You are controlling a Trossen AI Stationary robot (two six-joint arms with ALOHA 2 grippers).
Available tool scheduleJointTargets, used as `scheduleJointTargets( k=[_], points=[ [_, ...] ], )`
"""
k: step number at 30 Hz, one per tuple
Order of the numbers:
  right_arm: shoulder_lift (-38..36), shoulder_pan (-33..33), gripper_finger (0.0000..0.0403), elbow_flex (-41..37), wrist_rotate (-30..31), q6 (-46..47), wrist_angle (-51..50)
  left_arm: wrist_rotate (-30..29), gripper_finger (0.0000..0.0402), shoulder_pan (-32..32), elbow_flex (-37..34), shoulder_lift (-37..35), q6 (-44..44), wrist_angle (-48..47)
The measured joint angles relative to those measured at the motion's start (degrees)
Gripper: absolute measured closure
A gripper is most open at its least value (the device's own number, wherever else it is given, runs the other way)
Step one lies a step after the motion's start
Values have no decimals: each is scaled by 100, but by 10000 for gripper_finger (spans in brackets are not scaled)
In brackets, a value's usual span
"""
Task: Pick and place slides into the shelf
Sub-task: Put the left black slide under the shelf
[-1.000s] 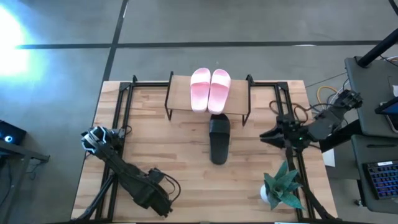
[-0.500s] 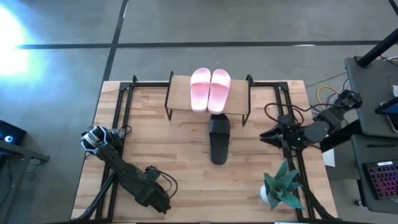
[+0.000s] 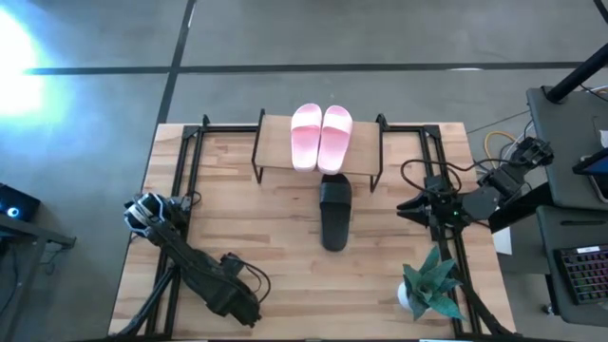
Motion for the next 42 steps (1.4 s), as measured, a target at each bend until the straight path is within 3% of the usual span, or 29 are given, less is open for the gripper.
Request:
scheduleJointTargets(
  k=[15, 24, 28, 36, 40, 42],
  points=[
    [0, 0, 307, 0, 59, 214, -439, -281, 199, -26, -300, 721, 281, 5],
    [2, 0, 308, 0, 111, 264, -439, 155, 202, -43, -1020, 540, 321, 8],
    [2, 0, 312, 0, 156, 306, -444, 105, 239, -37, -1070, 426, 436, 26],
    [2, 0, 310, 0, 298, 459, -597, -56, 384, -37, -1110, 351, 752, -20],
    [0, 0, 314, 0, 386, 610, -674, -536, 395, -30, -834, 351, 868, -6],
    [0, 0, 314, 0, 424, 709, -699, -1052, 398, -17, -621, 351, 1131, 0]
  ],
)
